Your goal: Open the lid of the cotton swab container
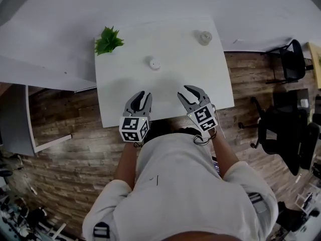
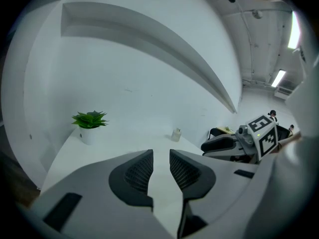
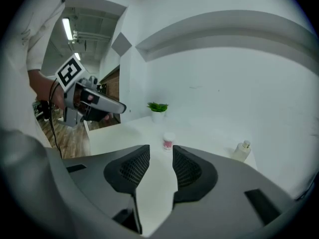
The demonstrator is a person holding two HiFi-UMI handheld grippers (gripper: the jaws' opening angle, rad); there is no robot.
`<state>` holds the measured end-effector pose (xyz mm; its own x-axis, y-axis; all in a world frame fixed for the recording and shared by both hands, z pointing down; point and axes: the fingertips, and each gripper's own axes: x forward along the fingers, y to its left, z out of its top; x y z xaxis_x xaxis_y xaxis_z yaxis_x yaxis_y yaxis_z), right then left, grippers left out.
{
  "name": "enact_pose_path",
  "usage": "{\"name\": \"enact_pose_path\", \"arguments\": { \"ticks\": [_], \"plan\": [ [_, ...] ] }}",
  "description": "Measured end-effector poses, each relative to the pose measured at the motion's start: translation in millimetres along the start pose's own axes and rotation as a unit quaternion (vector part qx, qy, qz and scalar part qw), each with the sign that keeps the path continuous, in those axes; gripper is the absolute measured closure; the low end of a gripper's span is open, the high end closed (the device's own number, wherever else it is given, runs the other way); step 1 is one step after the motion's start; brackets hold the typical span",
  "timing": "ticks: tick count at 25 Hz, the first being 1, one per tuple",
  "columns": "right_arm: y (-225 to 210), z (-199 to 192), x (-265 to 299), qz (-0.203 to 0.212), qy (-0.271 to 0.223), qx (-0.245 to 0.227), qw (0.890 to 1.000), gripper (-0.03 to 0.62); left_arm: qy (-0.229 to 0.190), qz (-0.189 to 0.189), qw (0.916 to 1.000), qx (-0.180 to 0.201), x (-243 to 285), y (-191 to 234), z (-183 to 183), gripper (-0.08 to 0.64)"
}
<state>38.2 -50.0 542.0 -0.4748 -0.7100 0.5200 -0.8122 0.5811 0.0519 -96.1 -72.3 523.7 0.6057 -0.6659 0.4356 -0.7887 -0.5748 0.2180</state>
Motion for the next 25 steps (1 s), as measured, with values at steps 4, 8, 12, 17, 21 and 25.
{"name": "enact_pose_path", "arguments": {
  "ticks": [4,8,12,17,21,25],
  "plan": [
    [-8.8,3.1,46.3,-0.001,0.021,-0.009,1.000,0.437,0.010,-0.011,0.9998,0.008,7.1,26.9,-1.6,0.448],
    [-13.8,-1.9,82.0,0.024,0.037,-0.011,0.999,0.411,0.021,0.004,0.9998,-0.003,11.1,43.5,-6.8,0.443],
    [-19.9,-11.7,112.2,0.057,0.050,-0.022,0.997,0.371,0.021,0.042,0.9986,-0.025,6.0,50.0,-7.3,0.433],
    [-33.1,-18.8,147.8,0.094,0.054,-0.020,0.994,0.364,0.033,0.088,0.9940,-0.055,2.7,49.7,-20.0,0.433],
    [-38.9,-20.9,171.9,0.112,0.050,-0.028,0.992,0.364,0.036,0.132,0.9882,-0.070,-1.2,53.6,-28.9,0.432],
    [-39.1,-27.1,193.8,0.128,0.050,-0.047,0.989,0.351,0.043,0.163,0.9816,-0.089,-6.7,53.6,-41.6,0.431]
  ]
}}
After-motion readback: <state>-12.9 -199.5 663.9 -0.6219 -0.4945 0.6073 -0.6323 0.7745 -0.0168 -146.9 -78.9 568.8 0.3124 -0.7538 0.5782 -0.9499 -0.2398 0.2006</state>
